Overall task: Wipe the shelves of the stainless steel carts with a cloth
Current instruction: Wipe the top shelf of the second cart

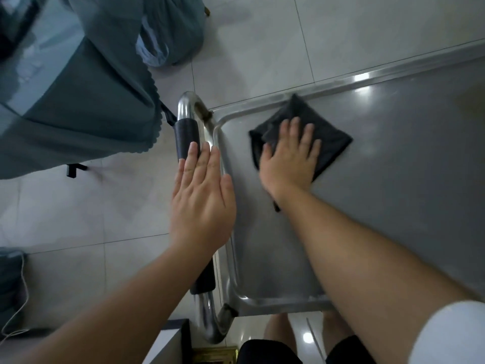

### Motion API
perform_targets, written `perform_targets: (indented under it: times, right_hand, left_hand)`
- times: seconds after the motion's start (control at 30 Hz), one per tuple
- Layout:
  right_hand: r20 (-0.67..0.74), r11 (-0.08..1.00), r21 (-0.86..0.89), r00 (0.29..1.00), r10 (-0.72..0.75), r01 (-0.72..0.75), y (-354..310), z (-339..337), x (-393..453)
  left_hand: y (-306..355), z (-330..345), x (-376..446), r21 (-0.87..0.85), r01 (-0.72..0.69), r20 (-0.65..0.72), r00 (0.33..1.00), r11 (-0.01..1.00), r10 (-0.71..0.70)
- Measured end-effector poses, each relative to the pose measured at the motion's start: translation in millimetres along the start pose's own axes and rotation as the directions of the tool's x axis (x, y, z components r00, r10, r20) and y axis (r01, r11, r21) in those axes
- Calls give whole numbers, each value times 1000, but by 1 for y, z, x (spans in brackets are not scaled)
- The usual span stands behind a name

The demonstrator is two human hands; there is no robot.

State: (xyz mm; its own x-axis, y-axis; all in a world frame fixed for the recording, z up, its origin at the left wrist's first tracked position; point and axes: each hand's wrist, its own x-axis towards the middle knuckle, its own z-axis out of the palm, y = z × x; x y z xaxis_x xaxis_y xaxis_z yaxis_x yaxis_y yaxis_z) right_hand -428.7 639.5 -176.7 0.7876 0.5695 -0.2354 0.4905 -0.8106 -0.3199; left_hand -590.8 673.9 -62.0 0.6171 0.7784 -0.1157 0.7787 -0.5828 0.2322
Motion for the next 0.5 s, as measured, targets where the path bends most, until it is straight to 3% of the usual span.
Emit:
perform_targets:
  times: [0.07,0.13,0.2,0.23,0.3,0.37,0.43,0.5]
  right_hand:
    - [150,932,-77,928,-340,354,-38,23,-32]
    - [329,736,-102,721,-610,670,-51,30,-40]
    - [405,576,-33,538,-740,817,-38,23,-25]
    - [407,538,-12,496,-767,843,-25,17,-16]
    - [371,553,-52,530,-762,831,10,2,10]
    - [306,670,-127,671,-675,731,50,-18,42]
    - [226,828,-165,838,-497,536,91,-45,76]
    - [119,954,-163,965,-234,252,130,-68,105]
  left_hand:
    - [1,-1,0,5,-1,8,1000,1000,1]
    - [2,-2,0,37,-13,11,1000,999,12]
    - [2,-1,-1,47,-22,12,1000,999,21]
    - [1,-1,-1,36,-20,11,1000,999,20]
    - [-1,0,0,4,-14,8,1000,1000,14]
    - [-4,1,0,-13,-13,5,1000,1000,13]
    - [-5,2,1,-9,-18,-2,1000,1000,18]
    - [-5,3,0,-2,-20,-7,1000,1000,20]
